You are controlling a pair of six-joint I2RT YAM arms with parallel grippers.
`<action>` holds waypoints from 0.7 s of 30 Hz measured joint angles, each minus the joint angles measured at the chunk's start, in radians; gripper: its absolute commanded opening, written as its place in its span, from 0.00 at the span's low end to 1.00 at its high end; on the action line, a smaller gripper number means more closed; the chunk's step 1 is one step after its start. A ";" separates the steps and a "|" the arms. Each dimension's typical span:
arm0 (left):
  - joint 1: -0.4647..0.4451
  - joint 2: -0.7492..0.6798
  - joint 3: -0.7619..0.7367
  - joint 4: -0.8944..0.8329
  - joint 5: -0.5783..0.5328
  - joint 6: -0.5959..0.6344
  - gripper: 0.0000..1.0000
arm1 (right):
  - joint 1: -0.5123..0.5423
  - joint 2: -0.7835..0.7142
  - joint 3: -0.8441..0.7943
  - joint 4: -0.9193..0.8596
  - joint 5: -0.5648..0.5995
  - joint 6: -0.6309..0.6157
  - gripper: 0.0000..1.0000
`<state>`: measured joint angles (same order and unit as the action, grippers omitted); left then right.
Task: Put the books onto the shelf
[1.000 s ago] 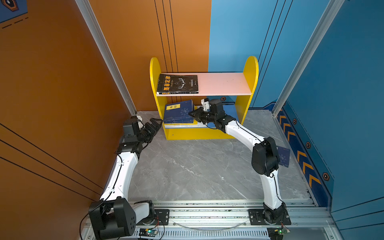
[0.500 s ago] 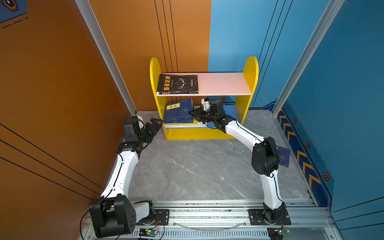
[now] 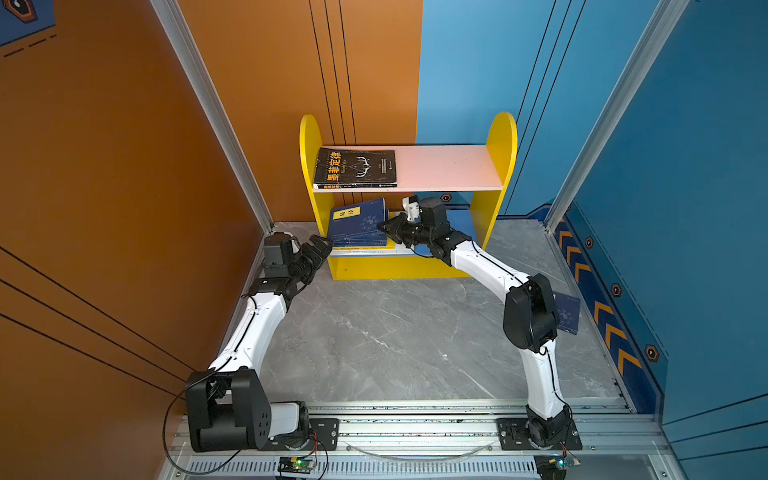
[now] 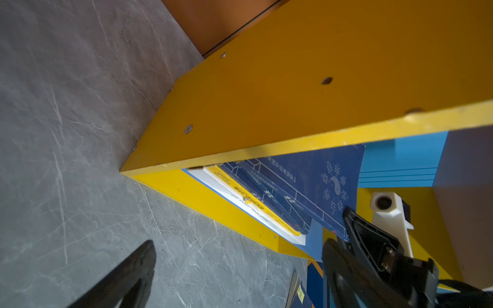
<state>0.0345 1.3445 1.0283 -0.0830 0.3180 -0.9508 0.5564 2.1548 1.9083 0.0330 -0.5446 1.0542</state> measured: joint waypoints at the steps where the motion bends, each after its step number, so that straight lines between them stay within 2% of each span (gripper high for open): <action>1: -0.008 0.010 0.004 0.013 -0.010 -0.010 0.98 | 0.000 0.000 0.000 -0.002 0.000 -0.004 0.05; 21: -0.069 0.204 0.050 0.136 -0.165 -0.096 0.98 | 0.000 0.006 0.023 -0.044 0.001 -0.035 0.05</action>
<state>-0.0345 1.5482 1.0782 0.0532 0.1528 -1.0470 0.5568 2.1612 1.9308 -0.0109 -0.5438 1.0187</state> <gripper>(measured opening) 0.978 0.117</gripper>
